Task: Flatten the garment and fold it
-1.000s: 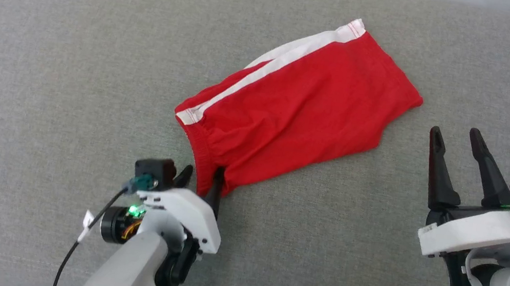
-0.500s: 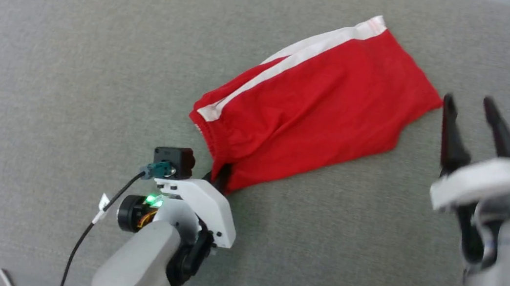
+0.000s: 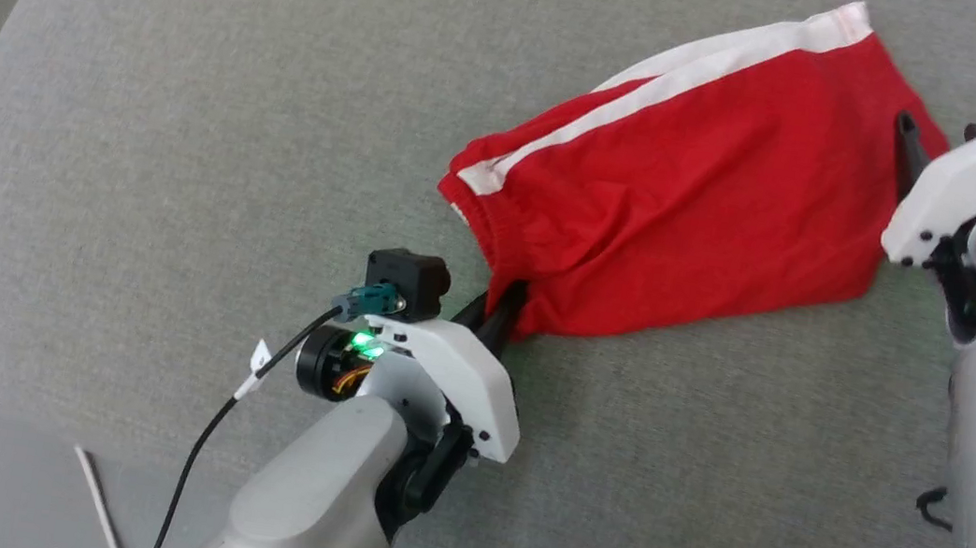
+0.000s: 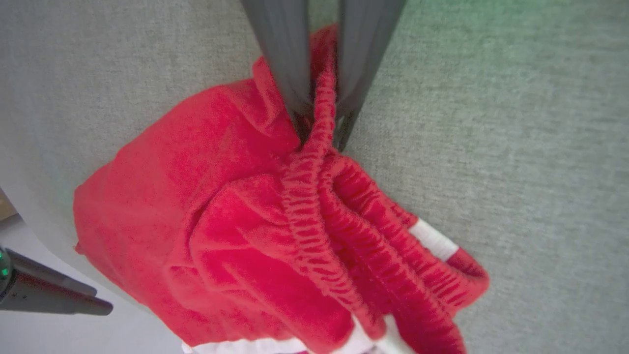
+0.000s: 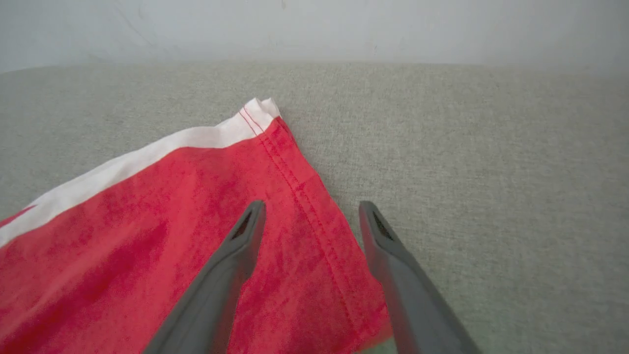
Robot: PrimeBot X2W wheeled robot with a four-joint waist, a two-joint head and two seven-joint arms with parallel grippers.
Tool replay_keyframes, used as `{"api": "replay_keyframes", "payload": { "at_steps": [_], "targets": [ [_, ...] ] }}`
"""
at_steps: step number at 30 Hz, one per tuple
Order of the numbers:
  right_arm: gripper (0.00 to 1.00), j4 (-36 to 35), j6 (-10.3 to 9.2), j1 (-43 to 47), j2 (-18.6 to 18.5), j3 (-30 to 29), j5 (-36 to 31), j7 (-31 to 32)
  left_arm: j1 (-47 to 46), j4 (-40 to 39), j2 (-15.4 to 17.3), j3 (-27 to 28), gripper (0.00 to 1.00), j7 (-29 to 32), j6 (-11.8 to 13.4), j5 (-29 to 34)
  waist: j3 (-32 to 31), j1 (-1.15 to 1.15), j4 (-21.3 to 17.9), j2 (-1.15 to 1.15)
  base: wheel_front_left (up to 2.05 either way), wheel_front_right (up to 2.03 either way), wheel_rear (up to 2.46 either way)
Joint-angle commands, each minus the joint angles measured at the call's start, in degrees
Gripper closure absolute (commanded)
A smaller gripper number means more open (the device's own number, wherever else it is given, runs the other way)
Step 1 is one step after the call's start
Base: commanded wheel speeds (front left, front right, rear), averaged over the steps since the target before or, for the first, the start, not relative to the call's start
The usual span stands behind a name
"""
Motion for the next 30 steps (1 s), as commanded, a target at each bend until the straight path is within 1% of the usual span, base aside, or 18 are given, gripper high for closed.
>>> {"api": "replay_keyframes", "payload": {
  "at_steps": [1, 8, 12, 13, 14, 16, 17, 21, 25, 30],
  "targets": [
    [0.0, 0.5, -0.05, -1.1, -0.2, -0.3, -0.6, 0.5, -0.8, 0.3, 0.0, -0.3, 1.0, -0.2, 0.0, -0.1, 1.9, -0.01, 1.8, 0.01, 0.0, 0.0, 0.0],
    [0.0, 6.7, -0.05, -7.3, -2.2, -2.7, -5.8, 9.5, -2.4, 0.1, -0.3, -2.0, 1.0, -1.8, -0.3, -1.5, 4.2, -0.01, 3.9, 0.01, 0.0, 0.0, 0.0],
    [0.0, 8.9, -0.05, -9.5, -2.3, -2.4, -6.7, 14.2, -3.0, -0.1, -0.3, -3.0, 1.0, -2.6, -0.1, -2.5, 5.0, -0.01, 4.5, 0.01, 0.0, 0.0, 0.0],
    [0.29, 9.3, -0.05, -10.0, -2.2, -2.0, -6.6, 15.3, -3.1, -0.2, -0.3, -3.3, 1.0, -2.8, 0.0, -2.8, 5.2, -0.01, 4.6, 0.01, 0.0, 0.0, 0.0],
    [0.61, 9.7, -0.05, -10.5, -2.2, -1.5, -6.3, 16.3, -3.2, -0.3, -0.3, -3.5, 1.0, -2.9, 0.1, -3.0, 5.3, -0.01, 4.6, 0.01, 0.0, 0.0, 0.0],
    [0.84, 10.1, -0.05, -11.1, -2.3, -0.4, -5.7, 17.8, -3.4, -0.4, -0.3, -4.0, 1.0, -3.2, 0.3, -3.5, 5.4, -0.01, 4.6, 0.01, 0.0, 0.0, 0.0],
    [1.0, 10.0, -0.05, -11.3, -2.5, 0.3, -5.4, 18.1, -3.5, -0.4, -0.3, -4.2, 1.0, -3.3, 0.4, -3.7, 5.4, -0.01, 4.6, 0.01, 0.0, 0.0, 0.0],
    [1.0, 9.0, -0.05, -10.6, -3.5, 2.7, -3.7, 17.4, -3.7, -0.1, -0.3, -4.7, 1.0, -3.6, 0.6, -4.6, 4.7, -0.01, 4.1, 0.01, 0.0, 0.0, 0.0],
    [1.0, 6.3, -0.05, -8.4, -5.2, 5.7, -1.4, 14.8, -3.5, 0.0, -0.2, -4.9, 1.0, -3.9, 0.4, -5.0, 2.9, -0.01, 3.3, 0.01, 0.0, 0.0, 0.0],
    [1.0, 0.0, -0.05, -3.4, -6.8, 9.2, 3.5, 12.7, -2.1, -1.7, 2.1, -4.9, 1.0, -3.2, 0.1, -5.2, -0.7, -0.01, 1.3, 0.01, 0.0, 0.0, 0.0]
  ]
}}
